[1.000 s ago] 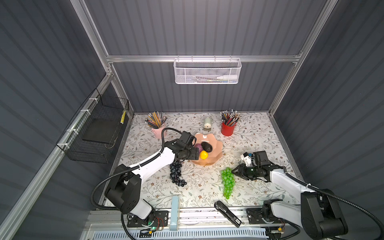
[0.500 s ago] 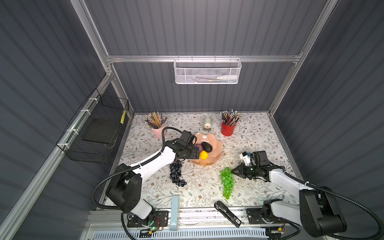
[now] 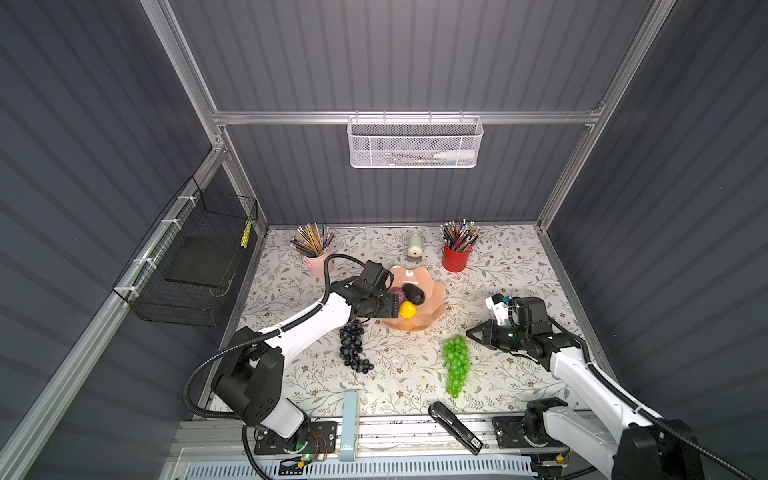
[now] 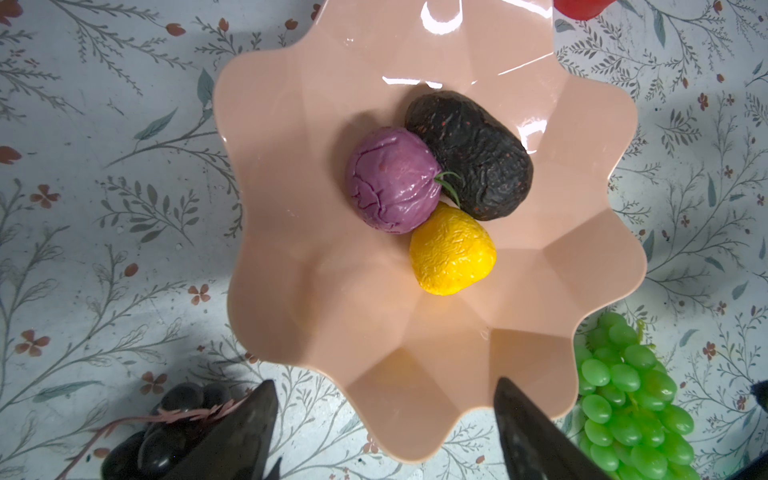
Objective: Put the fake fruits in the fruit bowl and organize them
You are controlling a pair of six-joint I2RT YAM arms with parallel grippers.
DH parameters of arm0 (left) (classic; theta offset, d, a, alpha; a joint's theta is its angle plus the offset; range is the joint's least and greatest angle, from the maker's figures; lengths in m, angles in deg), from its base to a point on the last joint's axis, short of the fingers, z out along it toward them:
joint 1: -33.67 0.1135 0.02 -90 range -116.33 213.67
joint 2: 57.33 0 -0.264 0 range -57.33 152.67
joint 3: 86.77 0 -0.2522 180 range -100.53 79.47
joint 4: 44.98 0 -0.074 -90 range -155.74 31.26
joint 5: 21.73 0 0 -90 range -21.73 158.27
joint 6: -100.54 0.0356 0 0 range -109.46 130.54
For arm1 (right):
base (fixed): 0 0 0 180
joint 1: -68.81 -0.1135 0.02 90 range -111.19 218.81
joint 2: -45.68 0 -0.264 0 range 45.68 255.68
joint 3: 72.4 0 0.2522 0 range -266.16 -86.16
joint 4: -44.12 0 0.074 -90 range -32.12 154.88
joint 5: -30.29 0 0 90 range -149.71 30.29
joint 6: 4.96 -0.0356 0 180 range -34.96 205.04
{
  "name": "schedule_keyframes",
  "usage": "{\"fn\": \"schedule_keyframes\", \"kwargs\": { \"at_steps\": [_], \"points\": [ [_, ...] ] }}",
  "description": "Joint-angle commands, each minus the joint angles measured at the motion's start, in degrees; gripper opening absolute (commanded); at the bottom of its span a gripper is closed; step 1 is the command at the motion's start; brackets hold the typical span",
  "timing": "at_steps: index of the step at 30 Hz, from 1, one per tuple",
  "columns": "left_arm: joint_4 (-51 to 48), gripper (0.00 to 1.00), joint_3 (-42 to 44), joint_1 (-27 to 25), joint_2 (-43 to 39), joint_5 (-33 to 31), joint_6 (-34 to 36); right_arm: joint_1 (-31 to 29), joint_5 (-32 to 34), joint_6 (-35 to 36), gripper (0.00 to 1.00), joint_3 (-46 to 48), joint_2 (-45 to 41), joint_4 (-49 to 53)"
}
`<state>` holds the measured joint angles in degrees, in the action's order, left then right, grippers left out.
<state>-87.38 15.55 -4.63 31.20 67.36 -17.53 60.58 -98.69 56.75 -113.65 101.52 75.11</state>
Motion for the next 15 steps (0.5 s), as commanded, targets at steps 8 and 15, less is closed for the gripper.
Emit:
{"fn": "schedule_keyframes", "kwargs": {
  "at_steps": [8,15],
  "points": [
    [-0.1,0.82,-0.1,0.1,-1.5,0.6,0.2,0.1,7.4,1.4,0.22,-0.4,3.6,6.7],
    [-0.4,0.82,0.3,0.1,-2.1,0.1,0.2,0.0,4.4,0.5,0.35,2.7,4.2,1.6]
  ]
}}
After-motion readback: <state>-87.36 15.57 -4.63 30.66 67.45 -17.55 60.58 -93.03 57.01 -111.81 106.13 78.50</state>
